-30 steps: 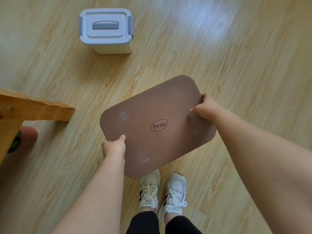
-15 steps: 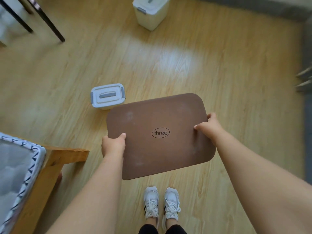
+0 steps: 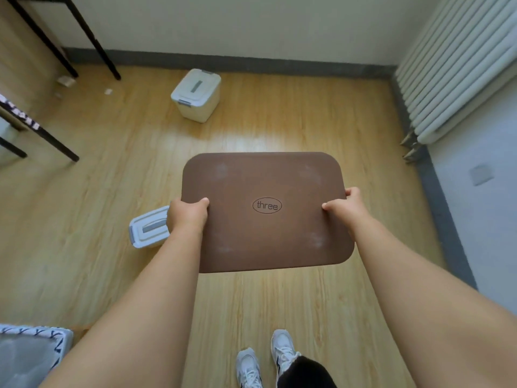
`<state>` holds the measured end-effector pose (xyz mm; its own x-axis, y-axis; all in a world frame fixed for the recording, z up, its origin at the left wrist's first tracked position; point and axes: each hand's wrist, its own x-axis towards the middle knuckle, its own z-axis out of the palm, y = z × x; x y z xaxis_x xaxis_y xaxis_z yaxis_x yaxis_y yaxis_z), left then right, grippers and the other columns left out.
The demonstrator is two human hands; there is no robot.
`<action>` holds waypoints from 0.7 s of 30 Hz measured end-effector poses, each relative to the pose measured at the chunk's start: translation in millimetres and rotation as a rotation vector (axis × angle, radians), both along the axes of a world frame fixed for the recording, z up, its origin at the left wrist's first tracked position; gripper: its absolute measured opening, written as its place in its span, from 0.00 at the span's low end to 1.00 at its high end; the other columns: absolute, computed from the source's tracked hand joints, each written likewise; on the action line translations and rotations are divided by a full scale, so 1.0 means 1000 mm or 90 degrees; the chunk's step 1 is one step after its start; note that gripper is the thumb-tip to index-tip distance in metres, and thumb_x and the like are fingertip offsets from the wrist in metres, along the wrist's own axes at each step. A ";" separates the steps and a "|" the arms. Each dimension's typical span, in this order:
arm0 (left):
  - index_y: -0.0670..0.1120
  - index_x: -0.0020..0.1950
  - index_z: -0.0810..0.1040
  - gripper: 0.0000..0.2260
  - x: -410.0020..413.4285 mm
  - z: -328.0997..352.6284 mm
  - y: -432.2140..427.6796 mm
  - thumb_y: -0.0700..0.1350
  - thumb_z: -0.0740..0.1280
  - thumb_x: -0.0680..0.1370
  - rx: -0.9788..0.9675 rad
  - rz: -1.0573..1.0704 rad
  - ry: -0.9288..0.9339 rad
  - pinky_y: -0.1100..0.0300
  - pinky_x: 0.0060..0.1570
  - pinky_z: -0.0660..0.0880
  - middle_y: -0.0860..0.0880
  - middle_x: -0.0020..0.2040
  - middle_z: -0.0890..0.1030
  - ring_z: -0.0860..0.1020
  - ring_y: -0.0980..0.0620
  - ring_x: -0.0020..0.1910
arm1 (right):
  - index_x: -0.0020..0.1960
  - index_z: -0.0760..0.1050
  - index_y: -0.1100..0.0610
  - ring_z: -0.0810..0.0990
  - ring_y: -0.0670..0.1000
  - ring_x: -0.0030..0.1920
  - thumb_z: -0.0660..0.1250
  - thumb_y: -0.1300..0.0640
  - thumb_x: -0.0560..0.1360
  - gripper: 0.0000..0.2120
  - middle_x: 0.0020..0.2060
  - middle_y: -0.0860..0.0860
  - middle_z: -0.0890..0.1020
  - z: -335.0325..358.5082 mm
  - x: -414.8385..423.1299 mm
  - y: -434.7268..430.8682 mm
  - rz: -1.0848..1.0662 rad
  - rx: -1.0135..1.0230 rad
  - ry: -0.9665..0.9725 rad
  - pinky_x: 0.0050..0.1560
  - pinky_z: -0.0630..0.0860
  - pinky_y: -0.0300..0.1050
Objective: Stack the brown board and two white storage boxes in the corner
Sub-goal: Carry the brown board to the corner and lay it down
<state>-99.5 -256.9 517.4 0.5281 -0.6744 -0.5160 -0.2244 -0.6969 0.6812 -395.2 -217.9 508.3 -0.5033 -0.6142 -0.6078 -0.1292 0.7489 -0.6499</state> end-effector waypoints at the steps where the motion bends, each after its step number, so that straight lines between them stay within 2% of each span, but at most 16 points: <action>1: 0.43 0.59 0.77 0.20 -0.006 0.005 -0.006 0.49 0.71 0.70 -0.003 -0.011 -0.003 0.48 0.59 0.76 0.44 0.56 0.82 0.80 0.39 0.55 | 0.65 0.63 0.54 0.77 0.58 0.57 0.70 0.59 0.70 0.26 0.58 0.54 0.76 0.004 -0.005 -0.002 -0.005 -0.003 0.002 0.59 0.73 0.54; 9: 0.43 0.58 0.77 0.17 -0.101 0.033 -0.077 0.48 0.71 0.72 -0.005 -0.100 -0.022 0.50 0.57 0.76 0.43 0.57 0.82 0.79 0.39 0.56 | 0.71 0.61 0.55 0.76 0.57 0.54 0.70 0.60 0.71 0.31 0.58 0.54 0.76 0.024 -0.097 -0.041 -0.071 -0.010 -0.025 0.54 0.72 0.50; 15: 0.42 0.61 0.76 0.19 -0.199 0.048 -0.150 0.48 0.71 0.73 0.007 -0.127 -0.030 0.51 0.57 0.75 0.43 0.58 0.81 0.78 0.38 0.57 | 0.72 0.60 0.55 0.76 0.58 0.59 0.71 0.60 0.71 0.34 0.61 0.54 0.76 0.039 -0.188 -0.107 -0.104 -0.008 0.008 0.57 0.72 0.49; 21: 0.43 0.61 0.77 0.20 -0.272 0.053 -0.220 0.49 0.71 0.72 -0.004 -0.141 -0.007 0.51 0.57 0.75 0.43 0.58 0.81 0.79 0.38 0.57 | 0.72 0.60 0.56 0.77 0.58 0.59 0.71 0.60 0.71 0.34 0.62 0.54 0.76 0.048 -0.261 -0.173 -0.104 -0.030 0.020 0.61 0.73 0.53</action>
<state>-371.3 -476.6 570.5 0.3728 -0.7778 -0.5060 -0.3784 -0.6254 0.6824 -656.0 -390.9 556.2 -0.6169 -0.5507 -0.5622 -0.0298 0.7302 -0.6826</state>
